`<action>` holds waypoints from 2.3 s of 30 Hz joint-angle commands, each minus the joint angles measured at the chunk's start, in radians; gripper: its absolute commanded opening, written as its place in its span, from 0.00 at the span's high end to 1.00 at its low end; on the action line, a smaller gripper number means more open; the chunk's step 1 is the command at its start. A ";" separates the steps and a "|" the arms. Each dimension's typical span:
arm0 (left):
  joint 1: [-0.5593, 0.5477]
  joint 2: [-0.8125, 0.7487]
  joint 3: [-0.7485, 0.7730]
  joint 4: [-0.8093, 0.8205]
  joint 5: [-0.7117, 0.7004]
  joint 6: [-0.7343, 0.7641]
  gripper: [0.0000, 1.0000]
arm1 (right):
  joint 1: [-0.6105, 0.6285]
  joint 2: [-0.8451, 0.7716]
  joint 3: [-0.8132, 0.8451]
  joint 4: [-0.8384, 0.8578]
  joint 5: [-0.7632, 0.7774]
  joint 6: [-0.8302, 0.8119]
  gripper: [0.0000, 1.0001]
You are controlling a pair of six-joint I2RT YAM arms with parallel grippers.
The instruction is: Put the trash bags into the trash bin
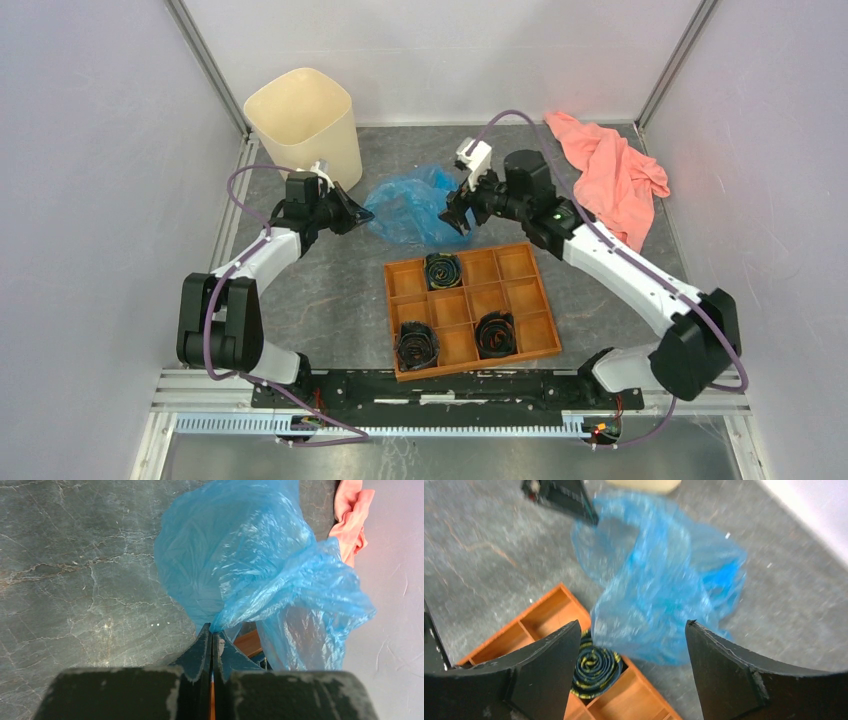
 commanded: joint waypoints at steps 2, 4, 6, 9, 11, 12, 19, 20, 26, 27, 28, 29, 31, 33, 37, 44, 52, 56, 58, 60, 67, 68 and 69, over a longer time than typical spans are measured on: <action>0.003 -0.033 0.040 -0.002 -0.010 0.059 0.98 | -0.080 0.041 0.014 0.109 -0.029 0.022 0.17; 0.003 -0.038 0.042 -0.008 -0.011 0.063 0.98 | -0.109 0.100 0.067 0.092 -0.075 0.002 0.20; 0.003 -0.042 0.047 -0.015 -0.010 0.067 0.98 | -0.137 0.158 0.100 0.085 -0.155 -0.054 0.21; 0.002 -0.045 0.055 -0.025 -0.007 0.076 0.98 | -0.195 0.247 0.125 0.116 -0.326 -0.095 0.20; 0.003 -0.044 0.063 -0.035 -0.006 0.084 0.98 | -0.228 0.314 0.149 0.129 -0.398 -0.112 0.19; 0.002 -0.044 0.066 -0.038 -0.003 0.087 0.98 | -0.234 0.355 0.165 0.118 -0.427 -0.135 0.18; 0.003 -0.035 0.072 -0.042 0.015 0.092 0.98 | -0.241 0.520 0.216 0.045 -0.548 -0.243 0.18; 0.003 -0.032 0.069 -0.039 0.018 0.092 0.98 | -0.241 0.524 0.207 0.045 -0.560 -0.248 0.18; 0.000 -0.019 0.001 0.022 0.069 0.060 0.90 | -0.265 0.512 0.095 0.118 -0.654 -0.189 0.55; -0.001 -0.019 -0.013 0.024 0.063 0.055 0.87 | -0.271 0.504 0.066 0.161 -0.664 -0.150 0.69; -0.001 -0.020 -0.029 0.048 0.051 0.049 0.83 | -0.275 0.495 0.033 0.214 -0.658 -0.108 0.82; -0.001 -0.023 -0.045 0.055 0.039 0.041 0.78 | -0.278 0.481 0.008 0.268 -0.639 -0.055 0.92; -0.003 -0.043 -0.091 0.084 0.021 0.017 0.61 | -0.278 0.459 -0.027 0.323 -0.585 0.012 1.00; -0.008 -0.073 -0.152 0.154 0.006 -0.024 0.43 | -0.280 0.436 -0.059 0.373 -0.534 0.082 1.00; -0.024 -0.119 -0.240 0.232 -0.033 -0.082 0.19 | -0.294 0.392 -0.120 0.499 -0.488 0.262 1.00; -0.071 -0.103 -0.295 0.322 -0.061 -0.091 0.09 | -0.317 0.361 -0.179 0.638 -0.447 0.413 1.00; -0.131 0.055 -0.257 0.424 -0.123 -0.152 0.13 | -0.318 0.364 -0.187 0.667 -0.454 0.462 1.00; -0.131 0.145 -0.170 0.380 -0.204 -0.146 0.43 | -0.327 0.360 -0.191 0.666 -0.443 0.493 1.00; -0.134 0.174 -0.108 0.329 -0.238 -0.134 0.68 | -0.340 0.365 -0.182 0.637 -0.406 0.536 1.00; -0.135 0.176 -0.047 0.265 -0.252 -0.130 0.94 | -0.368 0.367 -0.167 0.566 -0.348 0.612 1.00; -0.154 0.058 0.320 -0.001 -0.136 -0.089 0.98 | -0.489 0.249 0.040 0.508 -0.277 0.878 1.00; -0.155 0.056 0.414 -0.094 -0.105 -0.064 0.98 | -0.496 0.230 0.136 0.476 -0.262 0.885 1.00; -0.157 0.057 0.529 -0.172 -0.083 -0.034 0.98 | -0.499 0.216 0.210 0.460 -0.253 0.889 1.00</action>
